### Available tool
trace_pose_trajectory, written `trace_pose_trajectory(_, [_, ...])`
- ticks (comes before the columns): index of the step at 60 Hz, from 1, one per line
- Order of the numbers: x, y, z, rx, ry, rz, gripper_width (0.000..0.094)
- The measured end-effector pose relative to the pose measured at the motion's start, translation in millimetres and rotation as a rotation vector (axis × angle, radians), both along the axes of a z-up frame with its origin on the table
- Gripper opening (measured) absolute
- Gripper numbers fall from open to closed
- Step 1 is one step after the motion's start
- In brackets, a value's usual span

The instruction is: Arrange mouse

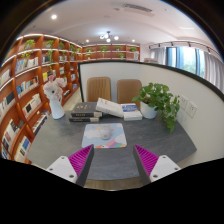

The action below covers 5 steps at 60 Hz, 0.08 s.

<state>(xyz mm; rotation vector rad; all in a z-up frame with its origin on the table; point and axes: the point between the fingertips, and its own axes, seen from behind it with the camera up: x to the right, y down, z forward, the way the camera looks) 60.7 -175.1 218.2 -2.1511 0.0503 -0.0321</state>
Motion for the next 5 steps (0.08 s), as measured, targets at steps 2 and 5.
trace_pose_trajectory(2, [0.1,-3.3,1.4,0.004,0.000,0.000,0.0781])
trace_pose_trajectory(5, [0.5,-6.9,2.9,0.009,0.002,0.000,0.0780])
